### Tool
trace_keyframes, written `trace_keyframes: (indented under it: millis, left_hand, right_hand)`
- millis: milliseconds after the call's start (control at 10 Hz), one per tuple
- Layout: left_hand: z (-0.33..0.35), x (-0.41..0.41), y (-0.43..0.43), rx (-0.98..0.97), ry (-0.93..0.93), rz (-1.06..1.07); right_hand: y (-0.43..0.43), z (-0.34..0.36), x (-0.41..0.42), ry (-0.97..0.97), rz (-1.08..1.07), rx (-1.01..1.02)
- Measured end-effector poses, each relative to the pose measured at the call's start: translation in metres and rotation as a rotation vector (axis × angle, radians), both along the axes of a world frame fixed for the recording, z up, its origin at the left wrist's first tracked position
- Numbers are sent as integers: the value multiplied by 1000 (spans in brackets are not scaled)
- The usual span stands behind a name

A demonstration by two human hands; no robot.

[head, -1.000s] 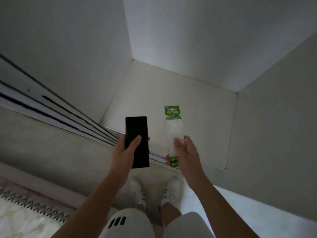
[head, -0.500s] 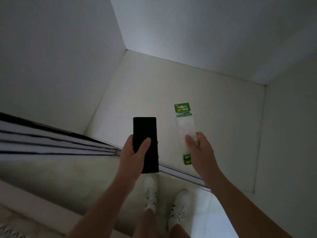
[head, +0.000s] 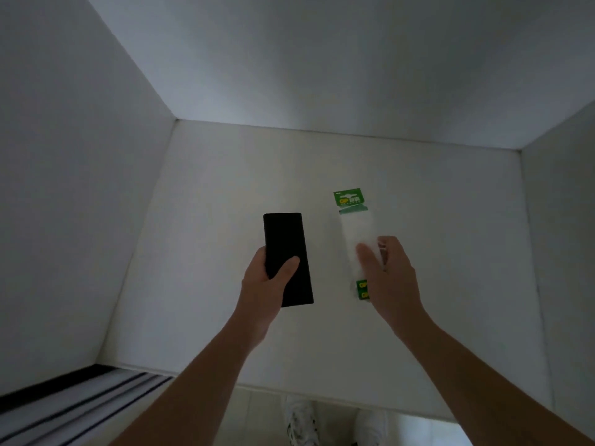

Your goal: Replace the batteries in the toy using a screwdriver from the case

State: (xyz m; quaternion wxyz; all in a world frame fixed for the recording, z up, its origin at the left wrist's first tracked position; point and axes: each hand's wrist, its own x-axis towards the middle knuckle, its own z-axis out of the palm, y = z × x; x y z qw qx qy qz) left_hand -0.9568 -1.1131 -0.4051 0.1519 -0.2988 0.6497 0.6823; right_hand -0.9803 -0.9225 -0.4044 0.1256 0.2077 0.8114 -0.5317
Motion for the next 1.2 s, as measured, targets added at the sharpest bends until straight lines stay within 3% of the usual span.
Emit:
trace_keyframes:
  millis: [500, 700, 900, 1100, 1200]
  left_hand:
    - [-49, -77, 23, -652, 255, -173]
    - [-58, -81, 33, -786, 282, -116]
    - [-63, -80, 37, -891, 248, -72]
    - [-58, -74, 26, -872, 211, -115]
    - [-48, -60, 19, -879, 213, -170]
  right_hand:
    - [-8, -51, -65, 138, 176, 548]
    - [-9, -63, -69, 243, 144, 712]
    - [3, -65, -70, 299, 107, 685]
    - [17, -48, -65, 143, 171, 516]
    - [27, -33, -48, 198, 250, 598]
